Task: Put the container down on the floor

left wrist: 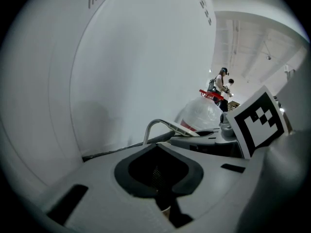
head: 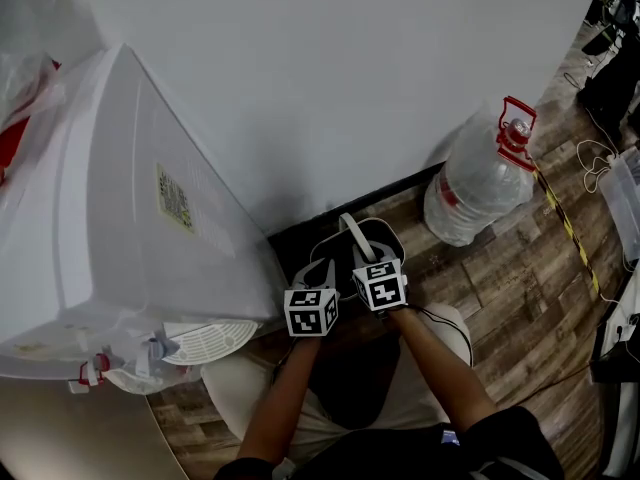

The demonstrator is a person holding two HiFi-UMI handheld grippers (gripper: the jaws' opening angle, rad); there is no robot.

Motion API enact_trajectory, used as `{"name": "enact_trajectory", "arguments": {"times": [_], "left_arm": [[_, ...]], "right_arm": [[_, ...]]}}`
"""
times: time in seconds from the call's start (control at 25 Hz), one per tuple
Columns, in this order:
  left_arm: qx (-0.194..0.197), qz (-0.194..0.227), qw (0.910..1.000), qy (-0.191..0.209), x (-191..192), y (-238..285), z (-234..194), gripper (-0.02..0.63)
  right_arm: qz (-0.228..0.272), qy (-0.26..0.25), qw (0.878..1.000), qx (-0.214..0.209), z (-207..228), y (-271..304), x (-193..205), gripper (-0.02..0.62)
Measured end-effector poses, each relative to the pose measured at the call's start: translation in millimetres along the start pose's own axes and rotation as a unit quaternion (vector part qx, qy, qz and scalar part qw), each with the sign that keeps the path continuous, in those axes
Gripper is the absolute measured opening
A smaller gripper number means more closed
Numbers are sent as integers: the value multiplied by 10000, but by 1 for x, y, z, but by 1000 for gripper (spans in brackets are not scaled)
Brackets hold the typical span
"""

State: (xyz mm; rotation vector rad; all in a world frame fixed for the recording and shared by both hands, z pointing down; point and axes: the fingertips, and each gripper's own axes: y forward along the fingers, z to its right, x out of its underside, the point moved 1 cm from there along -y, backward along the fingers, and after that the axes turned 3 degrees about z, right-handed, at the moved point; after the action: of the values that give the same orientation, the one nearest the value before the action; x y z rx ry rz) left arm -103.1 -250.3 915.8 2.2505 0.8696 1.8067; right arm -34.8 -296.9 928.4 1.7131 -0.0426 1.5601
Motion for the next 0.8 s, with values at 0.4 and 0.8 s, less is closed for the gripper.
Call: {"name": "enact_trajectory", "arguments": {"times": [0.4,0.8], "left_arm": [[26,-6,10000,-11,2,2,5,17],[94,-40,9999,14,6,6,13,17]], "right_arm": [[-98,183,9998,51,3,-16,17,31],[-86,451,9988,192,12,-19,22,31]]}}
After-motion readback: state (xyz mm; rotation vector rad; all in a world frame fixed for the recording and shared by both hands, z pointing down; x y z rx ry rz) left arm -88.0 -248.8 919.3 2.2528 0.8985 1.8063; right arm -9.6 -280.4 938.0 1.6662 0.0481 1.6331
